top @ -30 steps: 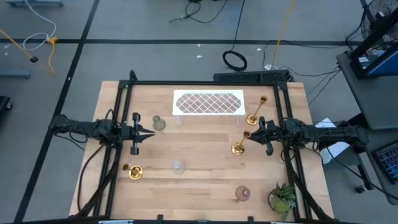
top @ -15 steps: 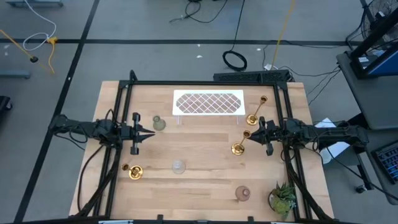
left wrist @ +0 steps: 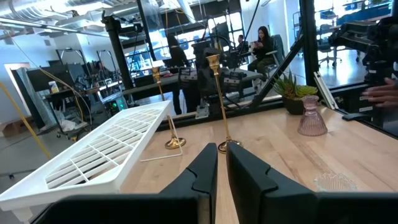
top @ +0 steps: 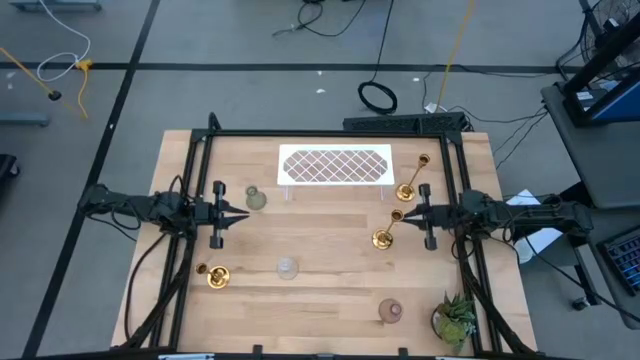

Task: Pick & Place candle stick holders
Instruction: Put the middle right gold candle holder on the shelf

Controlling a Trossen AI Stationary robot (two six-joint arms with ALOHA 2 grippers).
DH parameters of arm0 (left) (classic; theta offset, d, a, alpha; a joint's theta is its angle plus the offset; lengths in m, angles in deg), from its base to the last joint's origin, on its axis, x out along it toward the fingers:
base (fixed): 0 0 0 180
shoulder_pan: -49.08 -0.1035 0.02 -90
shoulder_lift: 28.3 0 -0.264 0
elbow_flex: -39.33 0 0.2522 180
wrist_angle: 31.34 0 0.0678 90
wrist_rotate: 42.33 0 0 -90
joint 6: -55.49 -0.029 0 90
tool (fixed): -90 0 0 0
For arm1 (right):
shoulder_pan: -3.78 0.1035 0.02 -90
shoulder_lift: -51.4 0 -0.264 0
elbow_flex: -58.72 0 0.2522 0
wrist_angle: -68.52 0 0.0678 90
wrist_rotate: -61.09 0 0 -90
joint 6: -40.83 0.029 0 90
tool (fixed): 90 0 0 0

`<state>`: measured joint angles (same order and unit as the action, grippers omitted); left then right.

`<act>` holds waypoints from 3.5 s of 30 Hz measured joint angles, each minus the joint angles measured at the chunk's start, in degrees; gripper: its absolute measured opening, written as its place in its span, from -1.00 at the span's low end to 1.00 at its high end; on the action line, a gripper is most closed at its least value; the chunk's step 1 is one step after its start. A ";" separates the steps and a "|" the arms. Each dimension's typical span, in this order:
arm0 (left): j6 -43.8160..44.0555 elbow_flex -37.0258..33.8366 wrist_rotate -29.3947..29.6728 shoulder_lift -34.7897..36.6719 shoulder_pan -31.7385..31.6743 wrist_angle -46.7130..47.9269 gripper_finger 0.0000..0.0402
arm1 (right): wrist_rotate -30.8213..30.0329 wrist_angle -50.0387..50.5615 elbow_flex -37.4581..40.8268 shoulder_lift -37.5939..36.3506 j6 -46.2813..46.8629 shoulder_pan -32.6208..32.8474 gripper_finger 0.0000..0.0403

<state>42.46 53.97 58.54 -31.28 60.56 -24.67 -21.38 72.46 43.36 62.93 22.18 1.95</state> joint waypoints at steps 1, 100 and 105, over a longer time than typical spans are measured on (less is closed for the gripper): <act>0.00 0.00 0.02 0.00 0.00 -0.02 -0.79 | 0.00 0.06 0.01 0.02 -2.00 0.00 -0.98; 2.74 0.04 4.37 0.00 -3.71 -15.29 -0.15 | 0.00 -34.83 0.01 32.01 24.44 0.02 0.08; 3.72 1.35 4.42 -0.10 -6.35 -14.95 -0.10 | -0.11 -36.31 0.01 35.04 21.54 -0.15 -0.20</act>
<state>46.18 55.32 62.95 -31.38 54.21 -39.62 -21.49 36.15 43.37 97.97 43.72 1.80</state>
